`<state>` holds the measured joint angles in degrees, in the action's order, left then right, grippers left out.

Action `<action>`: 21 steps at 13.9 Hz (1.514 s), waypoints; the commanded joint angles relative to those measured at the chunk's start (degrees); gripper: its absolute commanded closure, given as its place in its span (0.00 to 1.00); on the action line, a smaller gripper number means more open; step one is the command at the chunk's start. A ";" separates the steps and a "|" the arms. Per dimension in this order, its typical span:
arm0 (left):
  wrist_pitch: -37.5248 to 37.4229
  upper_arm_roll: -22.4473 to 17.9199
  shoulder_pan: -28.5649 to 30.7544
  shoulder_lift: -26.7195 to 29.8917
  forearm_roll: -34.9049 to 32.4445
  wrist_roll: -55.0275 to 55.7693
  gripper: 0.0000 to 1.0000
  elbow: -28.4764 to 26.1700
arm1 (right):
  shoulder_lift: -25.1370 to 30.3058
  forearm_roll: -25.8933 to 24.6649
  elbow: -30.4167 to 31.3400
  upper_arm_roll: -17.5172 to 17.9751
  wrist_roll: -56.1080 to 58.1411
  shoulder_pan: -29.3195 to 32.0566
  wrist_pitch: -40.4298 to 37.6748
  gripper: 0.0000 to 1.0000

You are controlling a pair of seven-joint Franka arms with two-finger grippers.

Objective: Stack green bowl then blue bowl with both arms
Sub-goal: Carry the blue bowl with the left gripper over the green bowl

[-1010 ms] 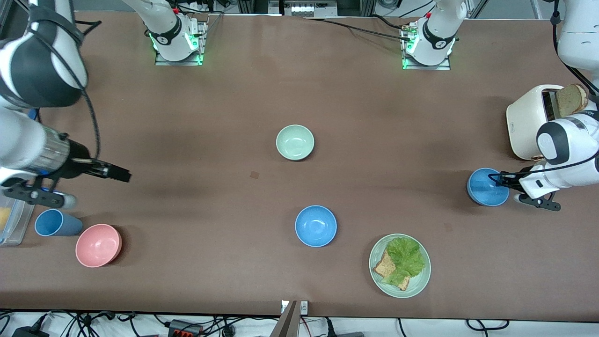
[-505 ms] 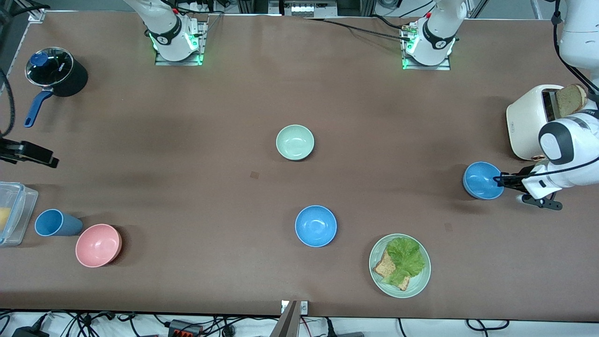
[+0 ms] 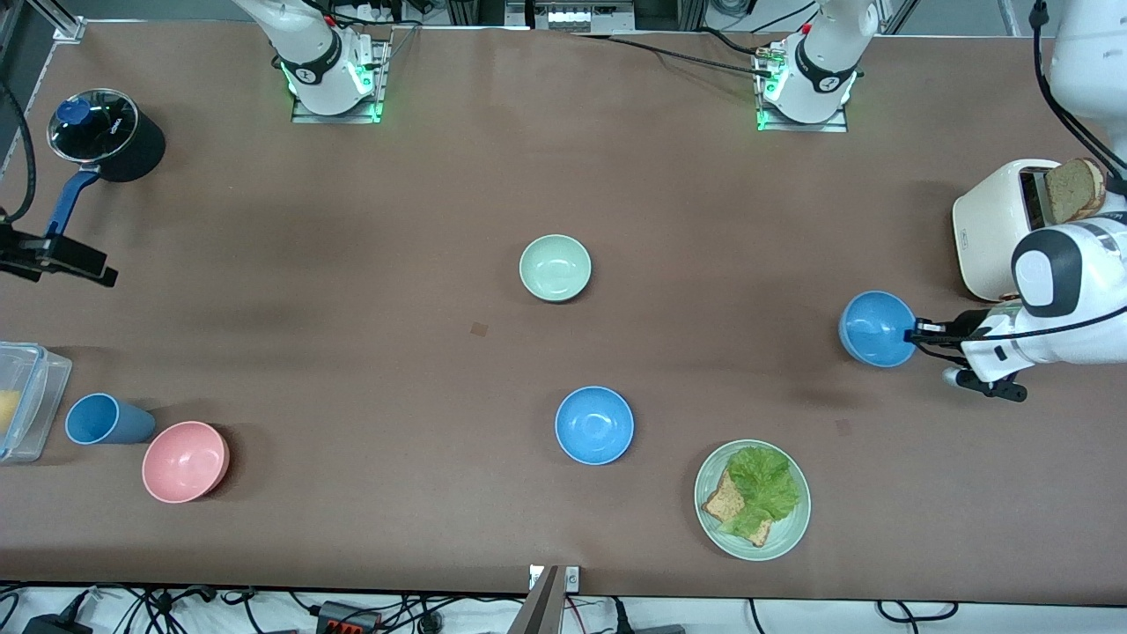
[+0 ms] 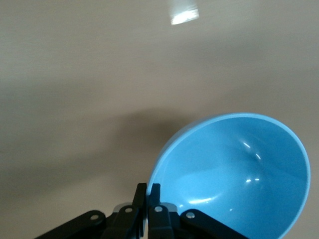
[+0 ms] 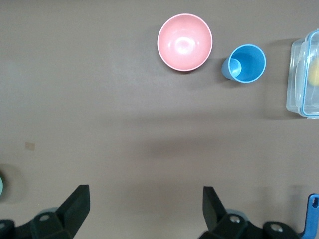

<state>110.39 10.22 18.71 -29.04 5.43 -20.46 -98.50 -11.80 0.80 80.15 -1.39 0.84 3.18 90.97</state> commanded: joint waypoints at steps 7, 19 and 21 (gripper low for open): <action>-3.88 23.41 0.10 7.86 4.15 41.05 1.00 -2.22 | 13.37 -2.03 20.81 0.34 0.66 -0.63 9.20 0.00; 26.19 27.74 -18.44 6.63 3.27 91.90 1.00 -14.44 | 13.21 -1.51 19.17 0.16 2.77 -0.54 8.96 0.00; 27.67 27.66 -20.10 6.19 3.27 94.36 1.00 -14.52 | 13.21 -1.51 19.26 0.16 2.59 -0.54 8.53 0.00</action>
<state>136.10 38.15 -0.10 -23.08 8.67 71.28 -112.62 0.70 -0.36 99.22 -1.39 2.77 2.65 100.15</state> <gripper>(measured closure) 0.956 0.000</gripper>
